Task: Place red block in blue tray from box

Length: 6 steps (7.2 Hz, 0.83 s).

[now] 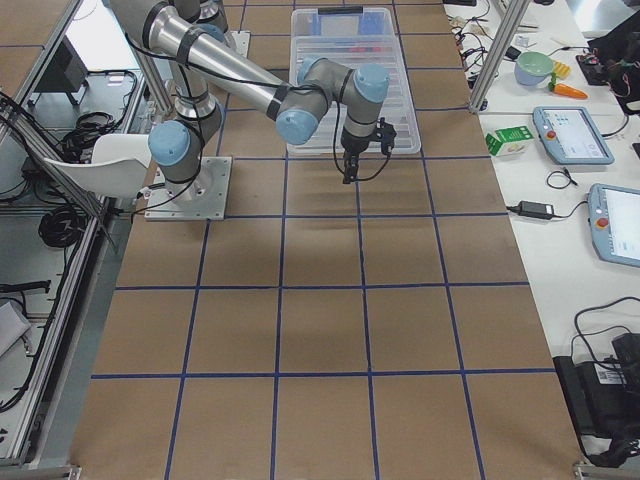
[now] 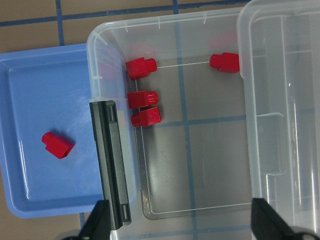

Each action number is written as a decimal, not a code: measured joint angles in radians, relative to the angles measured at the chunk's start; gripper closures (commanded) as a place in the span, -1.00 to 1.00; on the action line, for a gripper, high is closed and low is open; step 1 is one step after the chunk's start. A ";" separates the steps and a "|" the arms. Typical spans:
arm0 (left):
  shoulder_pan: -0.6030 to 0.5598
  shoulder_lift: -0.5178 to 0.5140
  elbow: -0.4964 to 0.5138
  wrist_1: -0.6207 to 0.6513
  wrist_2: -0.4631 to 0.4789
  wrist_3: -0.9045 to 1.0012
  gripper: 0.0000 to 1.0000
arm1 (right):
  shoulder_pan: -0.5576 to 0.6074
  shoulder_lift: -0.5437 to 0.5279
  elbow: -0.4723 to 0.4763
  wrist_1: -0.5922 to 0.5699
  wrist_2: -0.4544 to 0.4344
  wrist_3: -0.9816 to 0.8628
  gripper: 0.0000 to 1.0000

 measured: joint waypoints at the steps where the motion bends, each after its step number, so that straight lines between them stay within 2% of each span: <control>1: 0.000 0.000 0.000 0.001 0.000 -0.002 -1.00 | 0.014 0.000 0.000 -0.001 0.011 0.023 -1.00; 6: -0.001 0.000 -0.004 0.008 -0.002 -0.011 -1.00 | 0.131 0.001 -0.002 -0.010 0.019 0.187 -1.00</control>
